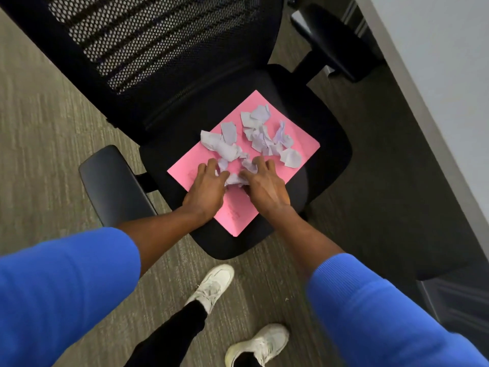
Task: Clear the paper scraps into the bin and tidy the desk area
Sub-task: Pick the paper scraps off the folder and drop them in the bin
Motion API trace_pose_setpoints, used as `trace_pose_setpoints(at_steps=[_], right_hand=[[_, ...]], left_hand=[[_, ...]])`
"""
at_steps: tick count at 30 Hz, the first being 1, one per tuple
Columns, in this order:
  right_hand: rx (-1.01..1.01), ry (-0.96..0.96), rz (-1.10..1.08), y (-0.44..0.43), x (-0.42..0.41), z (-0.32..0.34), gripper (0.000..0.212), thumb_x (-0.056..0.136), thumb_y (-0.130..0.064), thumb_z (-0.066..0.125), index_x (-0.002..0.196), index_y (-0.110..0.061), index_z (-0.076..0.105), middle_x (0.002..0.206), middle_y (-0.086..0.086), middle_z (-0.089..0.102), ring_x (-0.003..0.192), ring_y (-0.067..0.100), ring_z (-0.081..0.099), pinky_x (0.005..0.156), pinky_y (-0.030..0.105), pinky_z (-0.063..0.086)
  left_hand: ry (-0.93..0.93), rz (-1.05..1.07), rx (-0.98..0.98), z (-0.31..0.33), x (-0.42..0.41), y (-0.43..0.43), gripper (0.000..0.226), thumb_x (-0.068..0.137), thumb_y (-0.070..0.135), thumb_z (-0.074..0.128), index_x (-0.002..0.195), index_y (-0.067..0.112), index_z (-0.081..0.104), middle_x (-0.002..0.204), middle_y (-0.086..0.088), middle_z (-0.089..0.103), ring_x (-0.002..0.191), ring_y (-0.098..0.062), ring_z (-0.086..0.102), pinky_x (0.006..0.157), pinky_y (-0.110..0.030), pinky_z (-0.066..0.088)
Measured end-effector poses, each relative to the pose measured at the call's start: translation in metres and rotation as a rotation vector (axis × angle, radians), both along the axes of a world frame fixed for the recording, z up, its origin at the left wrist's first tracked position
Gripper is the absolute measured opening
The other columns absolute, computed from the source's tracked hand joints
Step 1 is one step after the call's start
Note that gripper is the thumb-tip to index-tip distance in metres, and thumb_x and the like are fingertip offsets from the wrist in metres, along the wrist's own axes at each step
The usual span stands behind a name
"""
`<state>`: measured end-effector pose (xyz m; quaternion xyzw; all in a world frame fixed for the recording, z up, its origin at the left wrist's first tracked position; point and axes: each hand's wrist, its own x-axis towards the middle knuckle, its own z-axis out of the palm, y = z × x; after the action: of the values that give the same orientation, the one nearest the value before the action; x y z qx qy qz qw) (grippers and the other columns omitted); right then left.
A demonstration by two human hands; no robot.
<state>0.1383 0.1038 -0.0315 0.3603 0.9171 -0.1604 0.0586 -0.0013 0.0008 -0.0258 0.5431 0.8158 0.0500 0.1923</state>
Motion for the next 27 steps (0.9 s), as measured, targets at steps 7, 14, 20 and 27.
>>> trace_pose_setpoints(at_steps=[7,14,20,27], right_hand=[[0.006,0.024,-0.024,-0.006,0.007,0.001,0.021,0.103,-0.018,0.058,0.119,-0.011,0.071,0.119,0.009,0.059,0.103,0.030,0.052,0.074,0.046,0.057],[-0.004,0.127,-0.081,-0.029,0.026,0.006,0.013,0.098,-0.012,0.064,0.106,-0.006,0.073,0.106,0.010,0.064,0.100,0.031,0.054,0.066,0.039,0.043],[-0.012,0.182,-0.143,-0.049,0.056,0.013,0.013,0.094,-0.013,0.067,0.106,-0.009,0.073,0.101,0.007,0.062,0.096,0.030,0.054,0.064,0.042,0.052],[-0.029,0.234,-0.210,-0.072,0.102,0.018,0.019,0.087,-0.010,0.071,0.105,-0.009,0.076,0.099,0.008,0.066,0.093,0.033,0.057,0.062,0.045,0.055]], left_hand=[[0.015,0.020,0.041,0.003,-0.001,0.005,0.019,0.098,0.005,0.064,0.115,0.004,0.073,0.128,-0.012,0.061,0.115,-0.029,0.057,0.095,-0.040,0.053],[-0.035,0.106,0.077,0.009,0.009,0.003,0.019,0.095,0.007,0.070,0.113,0.004,0.076,0.116,-0.012,0.068,0.110,-0.027,0.061,0.089,-0.038,0.053],[-0.067,0.153,0.117,0.015,0.038,-0.018,0.010,0.093,0.008,0.072,0.102,0.008,0.077,0.100,-0.009,0.068,0.097,-0.025,0.061,0.079,-0.035,0.051],[-0.077,0.124,0.124,0.020,0.082,-0.047,0.013,0.092,0.013,0.075,0.103,0.009,0.078,0.099,-0.011,0.070,0.096,-0.031,0.062,0.076,-0.040,0.049]])
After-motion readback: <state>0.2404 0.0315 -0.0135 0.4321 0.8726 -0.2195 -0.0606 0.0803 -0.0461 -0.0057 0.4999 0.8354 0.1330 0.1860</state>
